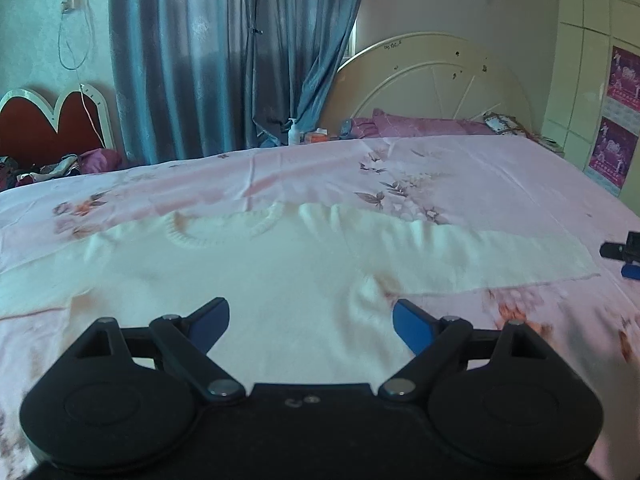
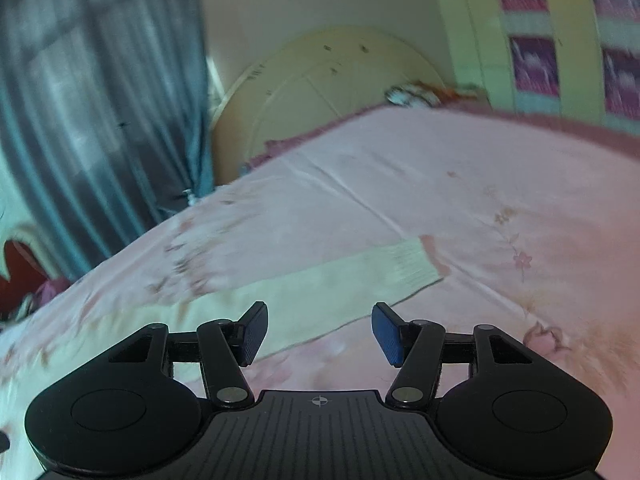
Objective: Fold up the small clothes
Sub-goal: 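Grasp the sweater sleeve cuff with the right gripper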
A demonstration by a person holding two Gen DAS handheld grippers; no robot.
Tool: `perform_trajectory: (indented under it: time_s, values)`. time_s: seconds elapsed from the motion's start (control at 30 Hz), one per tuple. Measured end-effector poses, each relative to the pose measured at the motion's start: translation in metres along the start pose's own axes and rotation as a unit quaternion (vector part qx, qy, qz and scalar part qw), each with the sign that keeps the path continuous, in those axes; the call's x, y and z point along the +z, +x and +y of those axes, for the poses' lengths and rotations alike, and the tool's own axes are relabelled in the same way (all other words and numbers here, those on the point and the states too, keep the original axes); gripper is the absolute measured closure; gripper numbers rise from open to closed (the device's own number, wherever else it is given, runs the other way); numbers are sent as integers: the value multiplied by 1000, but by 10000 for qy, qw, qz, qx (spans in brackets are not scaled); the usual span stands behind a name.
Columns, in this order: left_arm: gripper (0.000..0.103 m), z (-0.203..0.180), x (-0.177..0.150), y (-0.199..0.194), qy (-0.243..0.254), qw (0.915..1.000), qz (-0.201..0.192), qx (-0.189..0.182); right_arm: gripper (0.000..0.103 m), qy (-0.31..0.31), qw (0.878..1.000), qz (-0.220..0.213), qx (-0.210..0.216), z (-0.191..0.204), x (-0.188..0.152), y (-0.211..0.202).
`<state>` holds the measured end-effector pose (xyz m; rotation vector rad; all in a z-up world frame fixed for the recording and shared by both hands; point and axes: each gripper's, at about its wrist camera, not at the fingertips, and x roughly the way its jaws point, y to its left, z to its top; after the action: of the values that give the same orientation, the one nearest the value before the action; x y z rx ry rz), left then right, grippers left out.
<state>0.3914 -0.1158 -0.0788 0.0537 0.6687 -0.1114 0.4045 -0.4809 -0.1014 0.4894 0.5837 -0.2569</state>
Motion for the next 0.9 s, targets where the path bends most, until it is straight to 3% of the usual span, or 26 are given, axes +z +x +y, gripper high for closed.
perform_trajectory:
  time_s: [0.13, 0.23, 0.37, 0.53, 0.6, 0.63, 0.7, 0.77, 0.83, 0.9]
  values:
    - [15, -19, 9, 33, 45, 9997, 238, 41, 45, 378, 9990, 228, -68, -33, 10, 41]
    - [14, -33, 12, 52, 158, 9991, 380, 19, 56, 707, 9967, 400, -86, -51, 9, 60]
    - [14, -45, 16, 67, 220, 9986, 482, 9, 57, 1122, 9925, 490, -14, -71, 8, 72]
    - [14, -46, 20, 77, 166, 9984, 543, 41, 57, 1209, 9919, 386, 103, -71, 6, 76]
    - [14, -44, 23, 77, 119, 9986, 521, 30, 75, 1210, 9919, 371, 72, -72, 6, 76]
    - [14, -42, 25, 77, 136, 9987, 493, 40, 103, 1254, 9914, 380, 23, -76, 7, 75]
    - [14, -34, 29, 75, 164, 9989, 428, 112, 102, 1320, 9910, 226, -69, -81, 10, 73]
    - [9, -22, 31, 77, 165, 9985, 486, 191, 102, 1139, 9922, 436, -249, -75, 12, 82]
    - [17, -7, 29, 85, 210, 9964, 793, 195, 102, 960, 9941, 341, -360, -65, 17, 79]
    - [19, 13, 26, 85, 67, 9963, 844, 111, 102, 561, 9980, 91, -269, -41, 24, 68]
